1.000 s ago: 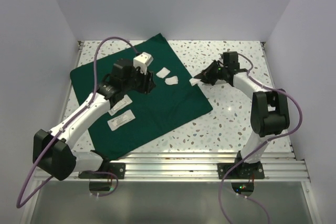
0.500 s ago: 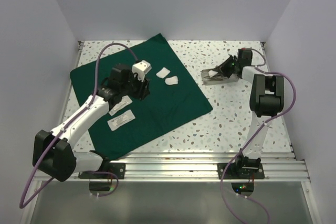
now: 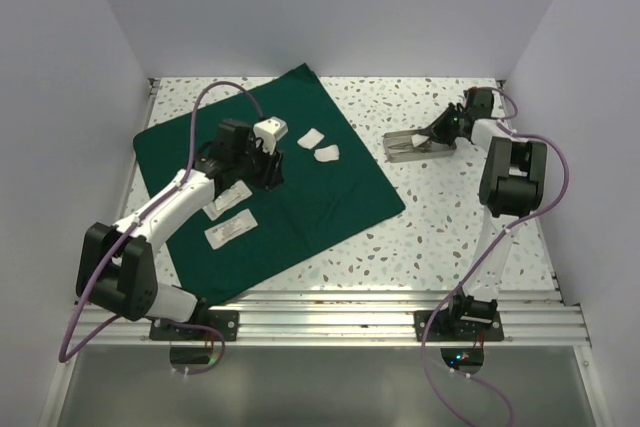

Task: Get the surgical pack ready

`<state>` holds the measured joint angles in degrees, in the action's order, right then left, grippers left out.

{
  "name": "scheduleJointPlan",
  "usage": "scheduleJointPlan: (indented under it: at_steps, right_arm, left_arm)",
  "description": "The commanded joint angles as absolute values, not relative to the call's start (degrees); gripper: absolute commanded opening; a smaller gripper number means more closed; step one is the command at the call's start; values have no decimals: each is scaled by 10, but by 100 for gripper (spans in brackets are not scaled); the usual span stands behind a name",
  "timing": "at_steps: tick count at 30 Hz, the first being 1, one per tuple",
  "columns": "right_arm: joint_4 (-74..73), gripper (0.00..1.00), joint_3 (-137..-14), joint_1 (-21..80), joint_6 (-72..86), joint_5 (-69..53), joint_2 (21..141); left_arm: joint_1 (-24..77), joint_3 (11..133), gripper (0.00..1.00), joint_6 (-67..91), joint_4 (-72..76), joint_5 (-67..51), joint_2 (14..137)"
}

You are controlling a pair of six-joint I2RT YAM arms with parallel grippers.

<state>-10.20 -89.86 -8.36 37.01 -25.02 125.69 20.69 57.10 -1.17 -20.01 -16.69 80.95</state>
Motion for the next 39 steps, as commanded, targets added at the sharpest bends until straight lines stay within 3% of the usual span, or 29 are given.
scheduleJointPlan:
  at_steps: [1, 4, 7, 13, 19, 39]
  right_arm:
    - [-130, 0, -922, -92, 338, -251, 1262]
    - [-143, 0, -925, -98, 330, -247, 1265]
    - [-163, 7, -935, -101, 318, -242, 1268]
    - [-199, 40, -951, -101, 311, -218, 1267]
    - [-250, 56, -963, -101, 307, -176, 1245]
    - [-439, 72, -1055, -101, 301, -37, 1199]
  left_arm:
    - [200, 602, 47, -18, -193, -188, 814]
    - [200, 605, 47, -16, -194, -190, 817]
    - [200, 605, 47, -14, -194, -192, 818]
    - [199, 605, 47, -14, -199, -192, 820]
    - [198, 607, 47, -10, -203, -190, 820]
    - [199, 583, 47, -4, -209, -147, 793]
